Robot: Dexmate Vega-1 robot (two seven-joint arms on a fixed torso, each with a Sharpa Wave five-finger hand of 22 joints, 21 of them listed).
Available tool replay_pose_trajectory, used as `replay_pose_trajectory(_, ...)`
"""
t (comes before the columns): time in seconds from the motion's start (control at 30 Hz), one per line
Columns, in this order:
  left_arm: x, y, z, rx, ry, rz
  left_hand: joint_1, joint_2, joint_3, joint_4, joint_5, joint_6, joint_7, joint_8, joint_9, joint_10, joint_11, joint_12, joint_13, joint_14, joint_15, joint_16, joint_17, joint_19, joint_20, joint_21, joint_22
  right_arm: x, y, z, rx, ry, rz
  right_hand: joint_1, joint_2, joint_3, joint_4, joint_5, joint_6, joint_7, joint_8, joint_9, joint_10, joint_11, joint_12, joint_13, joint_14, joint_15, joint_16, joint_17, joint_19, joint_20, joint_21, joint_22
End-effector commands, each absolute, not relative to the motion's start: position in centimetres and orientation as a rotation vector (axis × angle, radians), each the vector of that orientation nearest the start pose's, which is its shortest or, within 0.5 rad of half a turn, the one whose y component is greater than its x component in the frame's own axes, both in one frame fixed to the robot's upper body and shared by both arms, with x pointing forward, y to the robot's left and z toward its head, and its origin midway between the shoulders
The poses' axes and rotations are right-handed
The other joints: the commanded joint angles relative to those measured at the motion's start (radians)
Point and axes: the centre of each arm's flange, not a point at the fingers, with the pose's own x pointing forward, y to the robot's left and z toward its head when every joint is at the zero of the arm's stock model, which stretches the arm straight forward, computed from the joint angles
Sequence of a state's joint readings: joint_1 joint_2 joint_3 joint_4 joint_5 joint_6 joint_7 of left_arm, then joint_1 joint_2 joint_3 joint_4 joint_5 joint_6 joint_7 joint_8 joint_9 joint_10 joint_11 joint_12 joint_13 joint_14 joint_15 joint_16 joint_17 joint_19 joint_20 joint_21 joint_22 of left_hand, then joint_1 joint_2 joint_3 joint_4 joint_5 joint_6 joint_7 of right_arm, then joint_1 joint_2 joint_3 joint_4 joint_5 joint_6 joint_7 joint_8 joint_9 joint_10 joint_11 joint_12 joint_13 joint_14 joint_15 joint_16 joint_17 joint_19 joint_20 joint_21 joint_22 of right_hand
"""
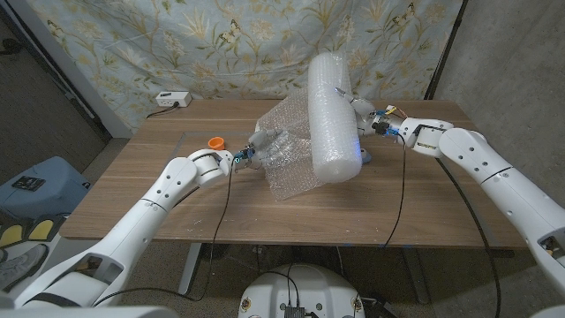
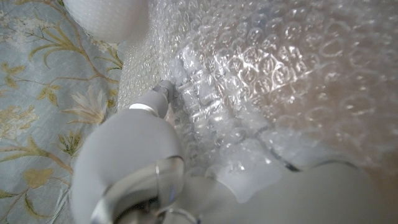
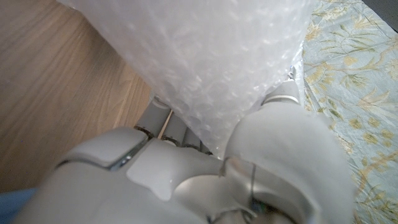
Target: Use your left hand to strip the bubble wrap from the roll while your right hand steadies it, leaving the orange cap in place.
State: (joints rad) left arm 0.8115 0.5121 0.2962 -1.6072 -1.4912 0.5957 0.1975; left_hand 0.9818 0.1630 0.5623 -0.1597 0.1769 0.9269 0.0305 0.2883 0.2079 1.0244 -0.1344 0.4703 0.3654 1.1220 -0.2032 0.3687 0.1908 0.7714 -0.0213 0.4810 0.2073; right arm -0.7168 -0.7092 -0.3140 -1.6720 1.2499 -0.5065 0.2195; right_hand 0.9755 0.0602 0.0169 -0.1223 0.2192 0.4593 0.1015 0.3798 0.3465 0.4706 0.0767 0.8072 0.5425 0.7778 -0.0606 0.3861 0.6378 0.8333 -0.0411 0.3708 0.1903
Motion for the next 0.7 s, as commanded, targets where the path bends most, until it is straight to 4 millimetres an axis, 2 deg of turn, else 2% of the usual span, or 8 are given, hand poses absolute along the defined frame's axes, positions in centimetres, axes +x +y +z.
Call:
replay_pose_trajectory(0.03,61.3,19.0,-2.1,-0.594,0.207,-0.599,0.012,0.001,-0.002,0.001,0.0,0.007,0.025,-0.003,0.0,0.012,-0.015,0.002,0.005,-0.001,-0.004,-0.001,0.004,-0.005,-0.001,0.007,0.001,59.5,-22.9,5.0,0.305,-0.142,0.838,0.067,0.076,0.009,0.0,0.001,0.003,-0.006,-0.004,0.001,-0.002,0.002,0.003,0.004,0.024,-0.068,-0.005,0.007,-0.008,0.001,0.005,0.003)
replay_pose_trajectory(0.7,61.3,18.9,-2.7,-0.62,0.252,-0.596,0.014,0.002,-0.005,0.003,0.001,0.01,0.025,-0.009,0.001,0.015,-0.018,0.002,0.015,0.001,-0.003,-0.005,0.006,-0.008,0.001,0.016,0.001,60.1,-22.1,3.0,0.375,-0.113,0.9,0.064,0.08,0.016,0.0,-0.005,-0.003,-0.007,-0.014,0.004,-0.014,0.003,-0.003,0.002,0.015,-0.066,-0.016,0.013,-0.017,0.002,0.003,0.003)
